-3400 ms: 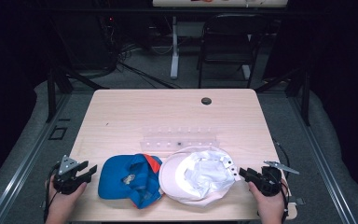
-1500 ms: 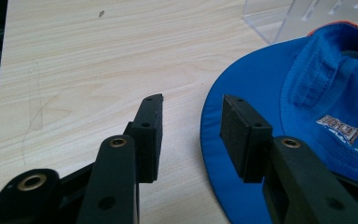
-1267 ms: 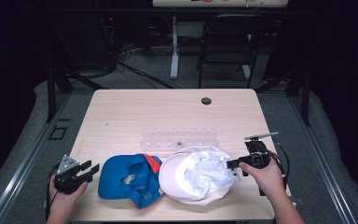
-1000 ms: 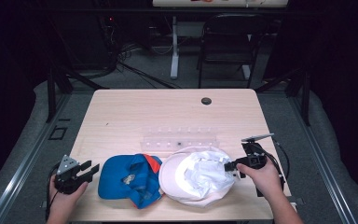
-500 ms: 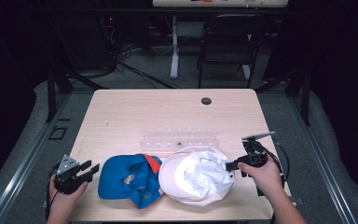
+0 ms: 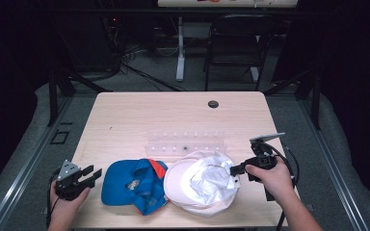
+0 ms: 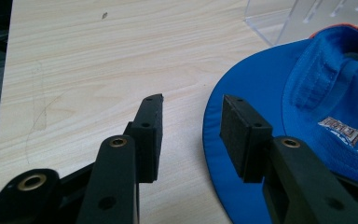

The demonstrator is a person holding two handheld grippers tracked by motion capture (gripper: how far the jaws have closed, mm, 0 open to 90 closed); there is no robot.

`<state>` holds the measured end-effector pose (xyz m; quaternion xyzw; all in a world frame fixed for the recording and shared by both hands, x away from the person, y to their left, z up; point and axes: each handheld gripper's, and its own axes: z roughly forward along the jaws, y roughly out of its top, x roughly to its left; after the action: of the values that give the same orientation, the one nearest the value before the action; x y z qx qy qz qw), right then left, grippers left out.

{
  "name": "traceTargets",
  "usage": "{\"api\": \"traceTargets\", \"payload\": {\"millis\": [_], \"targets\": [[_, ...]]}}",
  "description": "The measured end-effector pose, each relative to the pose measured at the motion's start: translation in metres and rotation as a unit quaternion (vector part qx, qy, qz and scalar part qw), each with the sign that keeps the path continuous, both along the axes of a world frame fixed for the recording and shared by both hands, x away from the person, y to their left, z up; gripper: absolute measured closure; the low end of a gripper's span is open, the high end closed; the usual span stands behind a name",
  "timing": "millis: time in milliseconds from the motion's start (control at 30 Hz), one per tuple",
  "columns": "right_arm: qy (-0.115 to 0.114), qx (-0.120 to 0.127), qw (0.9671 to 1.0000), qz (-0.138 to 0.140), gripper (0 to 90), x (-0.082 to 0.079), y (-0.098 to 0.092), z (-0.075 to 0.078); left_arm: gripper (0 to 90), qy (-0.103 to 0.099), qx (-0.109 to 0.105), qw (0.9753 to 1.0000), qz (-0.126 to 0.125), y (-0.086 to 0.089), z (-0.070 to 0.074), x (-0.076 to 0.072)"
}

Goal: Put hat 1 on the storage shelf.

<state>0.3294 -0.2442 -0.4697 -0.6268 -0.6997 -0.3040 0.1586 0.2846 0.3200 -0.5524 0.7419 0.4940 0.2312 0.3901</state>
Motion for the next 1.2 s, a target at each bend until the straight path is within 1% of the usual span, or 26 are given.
{"api": "traceTargets", "payload": {"millis": [67, 100, 133, 167, 200, 233, 267, 300, 333, 367, 400, 433, 467, 567, 600, 633, 667, 733, 800, 867, 900, 933, 1033, 1067, 1167, 1200], "targets": [[0.003, 0.018, 0.9998, -0.010, 82.8, 0.000, 0.002, 0.005, 59.6, 0.000, 0.001, 1.0000, 0.000, 0.000, 0.000, 0.000], [0.007, 0.025, 0.9996, -0.009, 82.8, 0.000, 0.002, 0.006, 59.6, -0.001, -0.001, 1.0000, 0.000, 0.000, -0.001, 0.000], [0.007, 0.029, 0.9995, 0.000, 82.8, 0.001, 0.001, 0.008, 59.6, -0.001, -0.001, 1.0000, 0.000, 0.000, -0.001, 0.001], [0.009, 0.035, 0.9993, -0.002, 82.8, 0.001, 0.002, 0.010, 59.6, -0.001, -0.002, 1.0000, 0.000, 0.000, -0.001, 0.001], [0.012, 0.045, 0.9989, -0.005, 82.9, 0.001, 0.002, 0.012, 59.6, -0.001, -0.002, 1.0000, 0.000, 0.000, -0.001, 0.001], [0.010, 0.058, 0.9982, -0.006, 82.8, 0.002, 0.002, 0.014, 59.6, 0.000, -0.002, 1.0000, 0.001, 0.000, -0.001, 0.001], [0.010, 0.071, 0.9973, -0.014, 82.9, 0.002, 0.002, 0.014, 59.6, -0.001, -0.002, 1.0000, 0.000, 0.000, -0.001, 0.001], [0.013, 0.078, 0.9968, -0.011, 82.9, 0.002, 0.001, 0.016, 59.6, 0.001, 0.000, 1.0000, 0.001, 0.000, -0.001, 0.001], [0.014, 0.094, 0.9954, -0.015, 82.9, 0.003, 0.001, 0.017, 59.6, 0.000, 0.000, 1.0000, 0.000, 0.000, -0.001, 0.001], [0.017, 0.105, 0.9942, -0.015, 82.9, 0.003, 0.001, 0.019, 59.6, -0.002, -0.002, 1.0000, 0.000, 0.000, -0.001, 0.001], [0.016, 0.114, 0.9931, -0.019, 82.9, 0.004, 0.001, 0.020, 59.7, -0.001, -0.001, 1.0000, 0.000, 0.000, -0.001, 0.001], [0.017, 0.125, 0.9919, -0.017, 82.9, 0.004, 0.001, 0.021, 59.7, -0.001, -0.001, 1.0000, 0.001, 0.000, -0.001, 0.000], [0.014, 0.136, 0.9903, -0.024, 82.9, 0.004, 0.002, 0.022, 59.6, -0.001, -0.001, 1.0000, 0.001, 0.000, -0.001, 0.000], [0.016, 0.165, 0.9861, -0.015, 83.0, 0.005, 0.004, 0.028, 59.6, 0.000, 0.000, 1.0000, 0.002, 0.000, -0.001, 0.000], [0.013, 0.172, 0.9849, -0.020, 83.0, 0.005, 0.006, 0.030, 59.7, 0.000, 0.000, 1.0000, 0.002, 0.000, -0.001, 0.001], [0.011, 0.177, 0.9840, -0.018, 83.0, 0.005, 0.007, 0.032, 59.7, 0.000, -0.001, 1.0000, 0.002, 0.000, -0.001, 0.001], [0.011, 0.179, 0.9838, -0.012, 83.0, 0.005, 0.007, 0.033, 59.7, -0.001, -0.001, 1.0000, 0.002, 0.000, -0.002, 0.001], [0.003, 0.191, 0.9815, -0.013, 83.0, 0.006, 0.010, 0.038, 59.7, 0.000, 0.000, 1.0000, 0.001, 0.000, -0.001, 0.001], [0.002, 0.206, 0.9784, -0.012, 83.0, 0.007, 0.013, 0.042, 59.7, -0.002, 0.000, 1.0000, 0.003, 0.000, -0.001, 0.001], [-0.001, 0.226, 0.9741, -0.013, 83.0, 0.008, 0.015, 0.046, 59.9, -0.004, -0.002, 1.0000, 0.009, 0.001, -0.001, 0.000], [-0.003, 0.233, 0.9725, -0.009, 83.1, 0.009, 0.016, 0.047, 60.2, 0.000, -0.001, 1.0000, 0.008, 0.001, -0.001, 0.000], [-0.003, 0.237, 0.9715, -0.008, 83.1, 0.010, 0.017, 0.048, 60.2, -0.001, -0.005, 1.0000, 0.008, 0.002, -0.001, 0.000], [-0.003, 0.249, 0.9685, -0.007, 83.1, 0.012, 0.020, 0.054, 60.3, 0.001, -0.005, 0.9999, 0.009, 0.003, -0.001, -0.001], [-0.004, 0.251, 0.9680, -0.008, 83.1, 0.013, 0.021, 0.056, 60.4, 0.000, -0.006, 0.9999, 0.009, 0.002, -0.001, -0.001], [-0.006, 0.265, 0.9642, -0.007, 83.1, 0.014, 0.022, 0.062, 60.1, 0.000, -0.006, 1.0000, 0.007, 0.001, -0.001, -0.001], [-0.008, 0.267, 0.9636, -0.006, 83.1, 0.014, 0.023, 0.064, 59.9, 0.000, -0.006, 1.0000, 0.005, 0.000, -0.001, -0.001]]}}
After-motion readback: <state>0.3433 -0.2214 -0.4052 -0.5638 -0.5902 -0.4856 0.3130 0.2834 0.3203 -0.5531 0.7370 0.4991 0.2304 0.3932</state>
